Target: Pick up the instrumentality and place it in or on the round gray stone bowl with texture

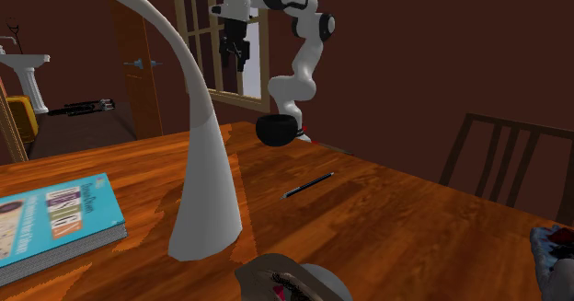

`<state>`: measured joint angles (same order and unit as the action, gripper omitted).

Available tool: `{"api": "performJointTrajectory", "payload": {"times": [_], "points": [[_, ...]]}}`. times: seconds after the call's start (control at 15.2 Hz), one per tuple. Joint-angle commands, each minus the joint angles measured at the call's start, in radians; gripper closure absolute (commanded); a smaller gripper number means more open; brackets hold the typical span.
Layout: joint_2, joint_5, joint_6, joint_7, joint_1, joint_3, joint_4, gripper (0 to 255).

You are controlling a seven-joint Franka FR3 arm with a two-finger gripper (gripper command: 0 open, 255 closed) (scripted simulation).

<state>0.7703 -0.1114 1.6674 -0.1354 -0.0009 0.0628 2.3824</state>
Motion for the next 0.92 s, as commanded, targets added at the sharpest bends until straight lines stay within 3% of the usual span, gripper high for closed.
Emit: {"api": "performJointTrajectory", "payload": {"times": [0.0, 0.86], "points": [[0.000, 0.000, 0.000, 0.000, 0.000, 0.000, 0.000, 0], [-0.305, 0.110, 0.211, -0.295, 0.054, 0.224, -0.063, 0]]}}
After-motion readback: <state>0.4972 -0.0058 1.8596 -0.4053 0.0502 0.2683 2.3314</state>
